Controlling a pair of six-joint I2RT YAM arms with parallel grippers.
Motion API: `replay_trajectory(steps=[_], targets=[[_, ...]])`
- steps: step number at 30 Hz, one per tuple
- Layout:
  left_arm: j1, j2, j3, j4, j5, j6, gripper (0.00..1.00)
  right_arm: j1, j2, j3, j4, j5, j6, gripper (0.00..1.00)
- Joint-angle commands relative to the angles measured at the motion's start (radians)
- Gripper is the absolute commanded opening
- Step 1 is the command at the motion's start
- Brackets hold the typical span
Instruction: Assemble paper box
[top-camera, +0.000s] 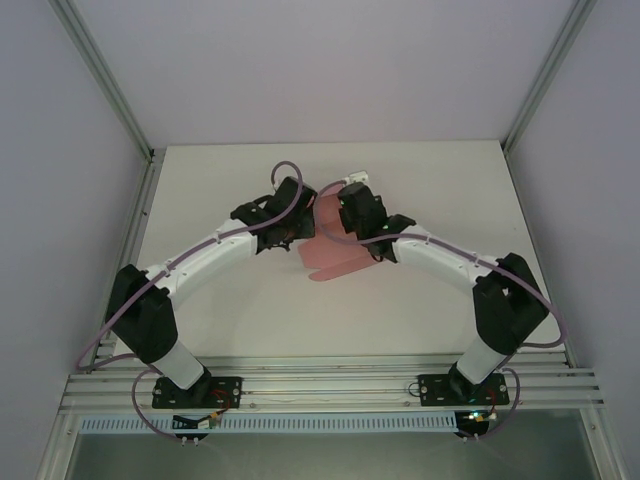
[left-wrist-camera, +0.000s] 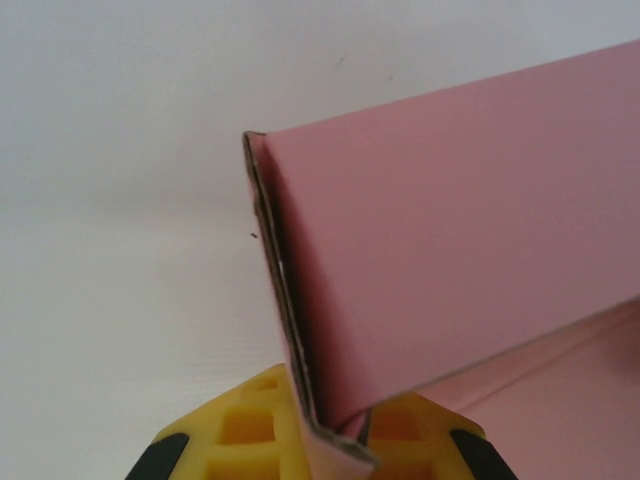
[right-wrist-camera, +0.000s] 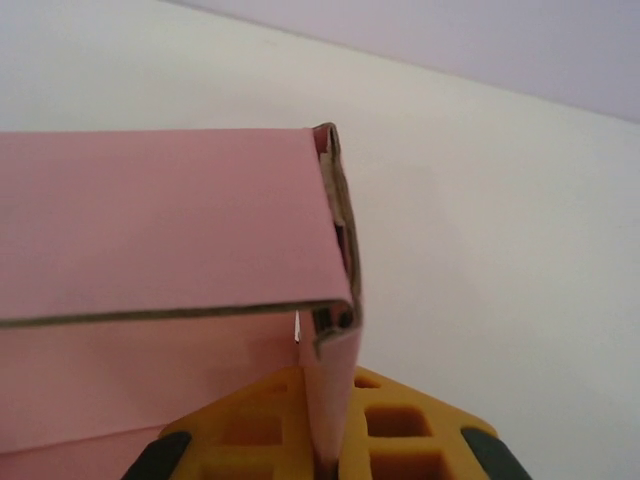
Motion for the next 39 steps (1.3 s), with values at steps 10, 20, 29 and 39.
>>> replay_trajectory(steps=[10, 20, 29, 39], targets=[[-0.039, -0.039, 0.124, -0.272, -0.061, -0.194, 0.0, -0.051, 0.121, -0.014, 0.046, 0.426, -0.317, 0.02], [-0.039, -0.003, 0.133, -0.259, -0.078, -0.224, 0.0, -0.065, 0.074, -0.012, -0.037, 0.153, -0.17, 0.1], [-0.039, -0.014, 0.112, -0.138, -0.021, -0.21, 0.0, -0.065, -0.089, -0.126, 0.096, -0.241, -0.098, 0.28], [-0.039, -0.017, 0.081, -0.109, -0.04, -0.168, 0.0, -0.066, -0.345, -0.201, 0.031, -0.478, -0.085, 0.55]])
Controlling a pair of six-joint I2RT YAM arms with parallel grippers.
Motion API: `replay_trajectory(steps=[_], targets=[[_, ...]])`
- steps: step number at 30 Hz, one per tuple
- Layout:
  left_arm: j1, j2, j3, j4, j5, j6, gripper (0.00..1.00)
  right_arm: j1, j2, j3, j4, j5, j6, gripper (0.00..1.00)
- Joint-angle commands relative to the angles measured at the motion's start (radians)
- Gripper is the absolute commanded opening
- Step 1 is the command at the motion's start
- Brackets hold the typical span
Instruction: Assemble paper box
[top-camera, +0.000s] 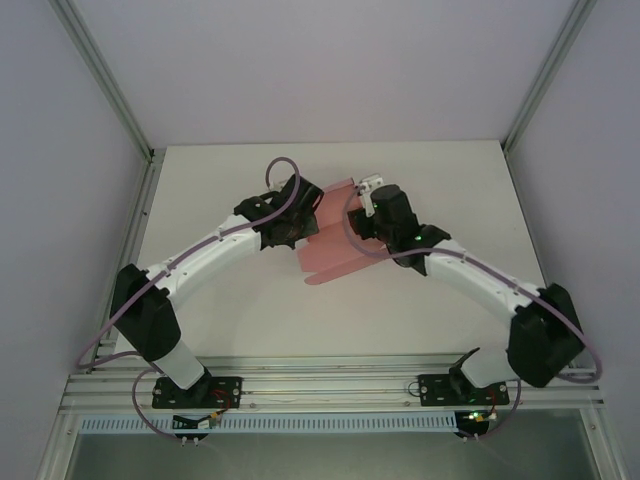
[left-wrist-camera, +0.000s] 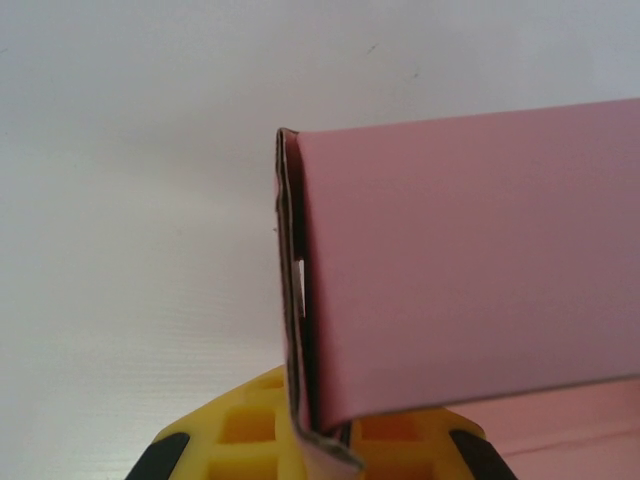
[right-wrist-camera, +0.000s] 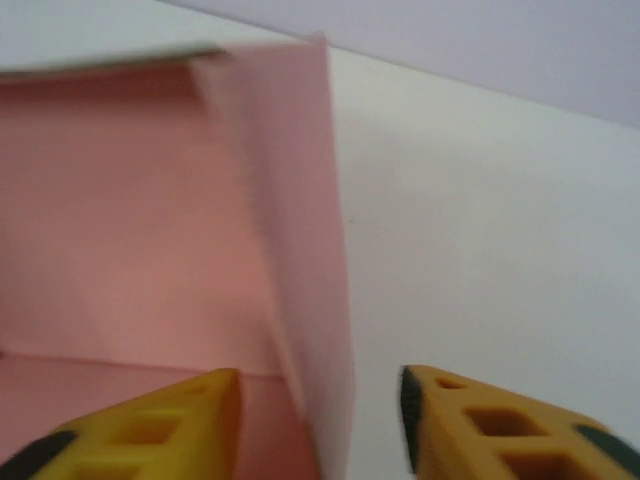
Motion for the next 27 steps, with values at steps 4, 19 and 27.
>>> replay_trajectory(steps=[4, 19, 27], targets=[[-0.01, -0.032, -0.013, 0.049, 0.013, 0.083, 0.0, -0.001, -0.172, -0.023, -0.076, -0.164, -0.006, 0.83], [0.067, 0.327, 0.287, -0.308, 0.425, 1.038, 0.0, -0.306, -0.487, -0.128, -0.308, -0.313, 0.349, 1.0], [-0.021, 0.525, 0.521, -0.595, 0.14, 1.347, 0.0, -0.327, -0.523, -0.148, -0.398, -0.278, 0.345, 1.0]])
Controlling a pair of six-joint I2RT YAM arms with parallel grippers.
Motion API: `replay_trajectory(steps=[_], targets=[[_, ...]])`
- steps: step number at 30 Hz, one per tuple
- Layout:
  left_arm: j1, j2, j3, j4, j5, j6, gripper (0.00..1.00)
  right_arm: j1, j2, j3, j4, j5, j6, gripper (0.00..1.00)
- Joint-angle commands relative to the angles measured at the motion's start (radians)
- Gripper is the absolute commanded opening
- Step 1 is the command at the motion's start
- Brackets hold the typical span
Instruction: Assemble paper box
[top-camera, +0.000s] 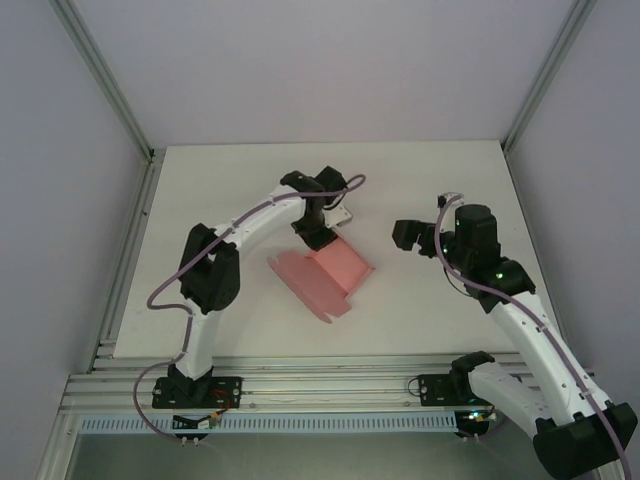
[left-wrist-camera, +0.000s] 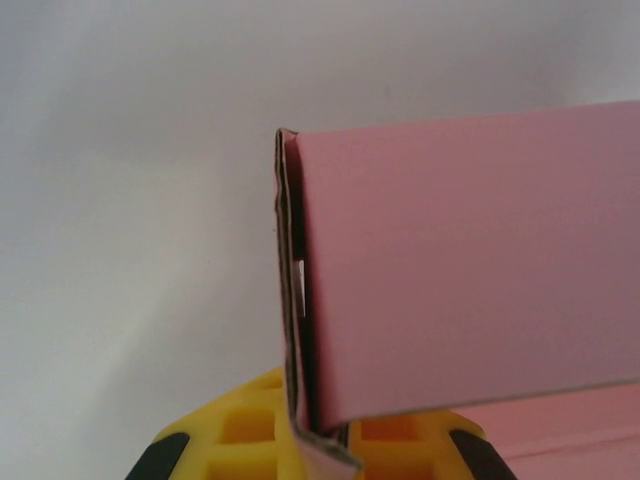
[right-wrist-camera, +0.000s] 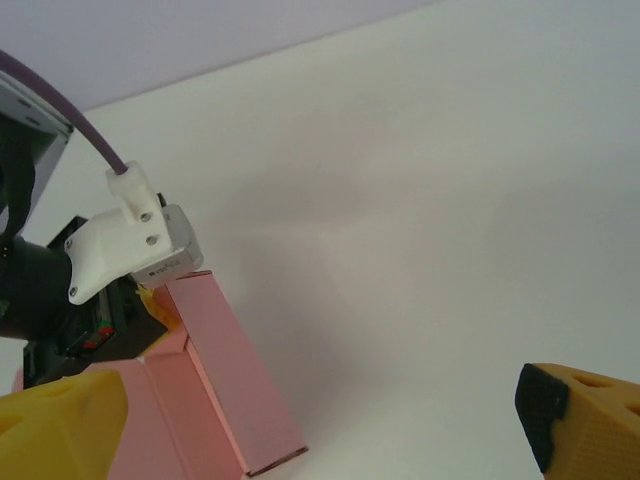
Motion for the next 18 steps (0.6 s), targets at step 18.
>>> replay_trajectory(steps=[18], targets=[[-0.255, 0.273, -0.061, 0.3, -0.681, 0.543, 0.0, -0.065, -0.054, -0.04, -0.064, 0.005, 0.023, 1.0]])
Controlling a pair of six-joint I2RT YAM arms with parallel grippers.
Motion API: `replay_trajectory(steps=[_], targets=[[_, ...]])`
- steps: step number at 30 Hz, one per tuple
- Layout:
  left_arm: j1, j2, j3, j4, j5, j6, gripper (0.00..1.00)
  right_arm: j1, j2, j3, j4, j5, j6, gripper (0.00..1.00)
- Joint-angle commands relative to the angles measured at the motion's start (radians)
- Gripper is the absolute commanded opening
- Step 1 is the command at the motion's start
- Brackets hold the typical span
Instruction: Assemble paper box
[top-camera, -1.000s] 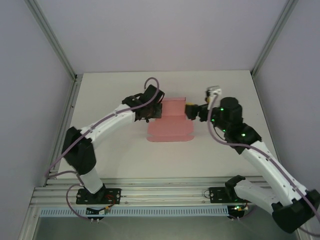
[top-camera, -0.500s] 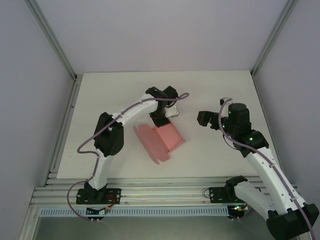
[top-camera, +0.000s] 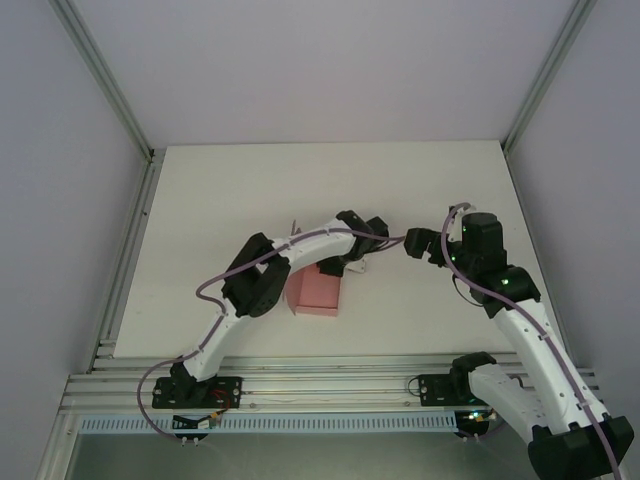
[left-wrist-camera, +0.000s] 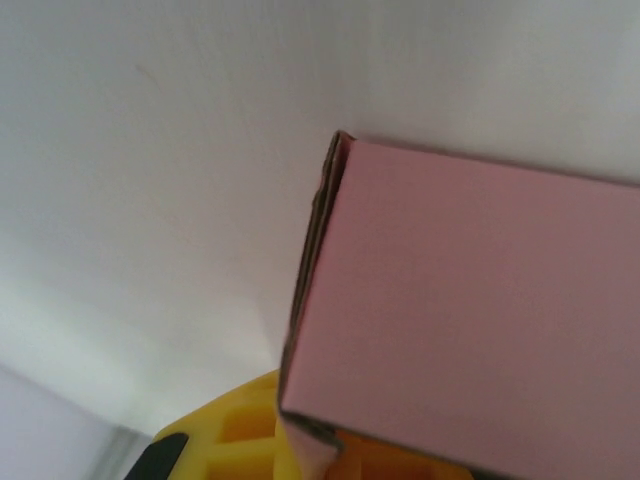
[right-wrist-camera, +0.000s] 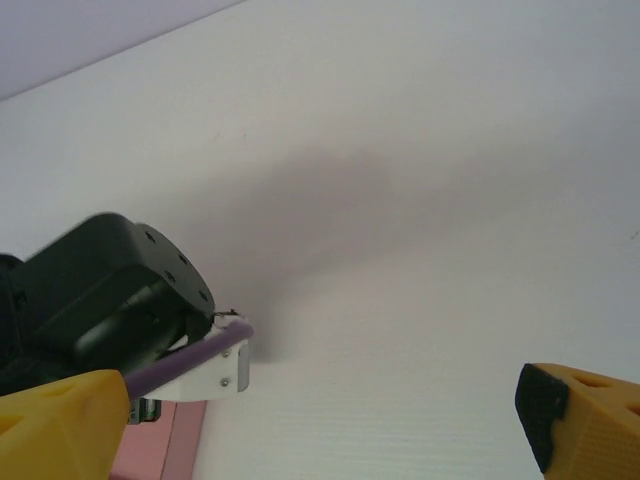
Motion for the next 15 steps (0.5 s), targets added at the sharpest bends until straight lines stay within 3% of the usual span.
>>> replay_trajectory(steps=[1, 6, 11, 15], targets=[[-0.045, 0.042, -0.107, 0.373, -0.153, 0.159, 0.0, -0.008, -0.011, -0.004, 0.03, -0.03, 0.016, 1.0], [-0.054, 0.048, -0.235, 0.648, -0.227, 0.305, 0.0, -0.027, -0.009, -0.013, 0.039, -0.053, 0.017, 1.0], [-0.054, -0.015, -0.201, 0.568, -0.116, 0.212, 0.0, -0.046, -0.006, -0.022, 0.047, -0.081, 0.019, 1.0], [-0.056, -0.141, -0.227, 0.601, 0.001, 0.194, 0.34, -0.059, -0.007, -0.026, 0.056, -0.106, 0.025, 1.0]])
